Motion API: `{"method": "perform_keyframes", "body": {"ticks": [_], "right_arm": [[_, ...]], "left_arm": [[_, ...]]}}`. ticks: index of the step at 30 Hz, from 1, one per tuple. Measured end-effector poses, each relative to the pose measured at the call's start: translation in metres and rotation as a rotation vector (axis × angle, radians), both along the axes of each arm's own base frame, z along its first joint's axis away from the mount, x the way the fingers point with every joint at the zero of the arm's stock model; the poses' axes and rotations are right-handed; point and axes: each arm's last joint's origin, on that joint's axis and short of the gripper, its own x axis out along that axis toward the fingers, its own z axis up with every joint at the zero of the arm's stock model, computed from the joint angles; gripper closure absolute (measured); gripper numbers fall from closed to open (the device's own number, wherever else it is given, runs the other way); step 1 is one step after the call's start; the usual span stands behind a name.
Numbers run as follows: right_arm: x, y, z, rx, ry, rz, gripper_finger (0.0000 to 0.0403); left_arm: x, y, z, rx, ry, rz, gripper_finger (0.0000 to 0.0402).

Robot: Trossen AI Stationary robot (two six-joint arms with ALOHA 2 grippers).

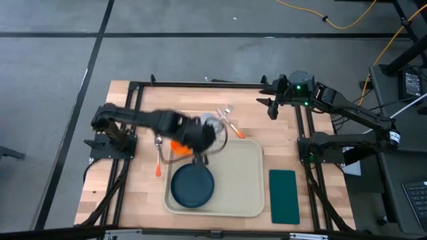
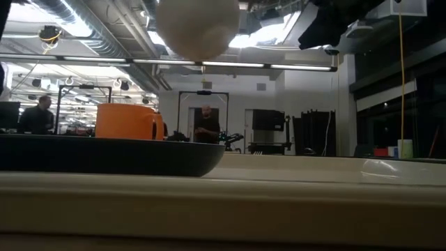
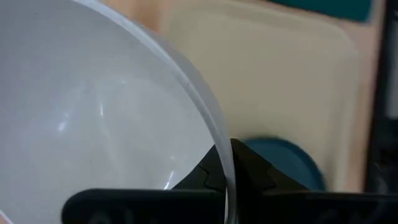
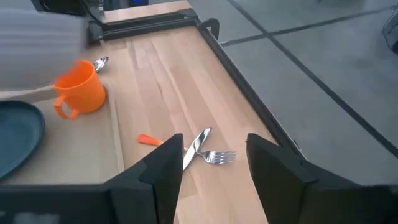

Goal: Set up tray
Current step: Put the white bowl on the black plate

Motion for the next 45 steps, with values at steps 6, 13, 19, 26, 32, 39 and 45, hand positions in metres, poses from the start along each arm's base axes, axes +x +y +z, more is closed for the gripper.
{"method": "perform_keyframes", "body": {"ticks": [6,13,19,26,32,39,45], "right_arm": [[-0.001,0.000,-0.001,0.100,-0.028,-0.057,0.0221],[0.000,0.004,-0.004,0.218,-0.038,-0.083,0.0221],[0.002,0.011,-0.004,0.254,-0.034,-0.035,0.0221],[0.002,0.017,-0.008,0.254,0.015,0.001,0.0221],[-0.001,0.021,-0.014,0.286,0.095,0.009,0.0221],[-0.008,0.025,-0.022,0.355,0.187,0.026,0.0221],[-0.009,0.026,-0.023,0.363,0.208,0.023,0.0221]], "left_arm": [[-0.008,-0.070,-0.023,-0.013,0.062,-0.101,0.0400],[-0.010,-0.128,-0.066,-0.002,0.174,-0.164,0.0400],[-0.001,-0.153,-0.110,0.019,0.300,-0.203,0.0400],[0.011,-0.160,-0.148,0.043,0.400,-0.214,0.0400],[0.015,-0.164,-0.166,0.035,0.452,-0.220,0.0400],[0.019,-0.162,-0.162,0.022,0.435,-0.205,0.0341],[0.024,-0.160,-0.149,0.001,0.411,-0.180,0.0243]]}}
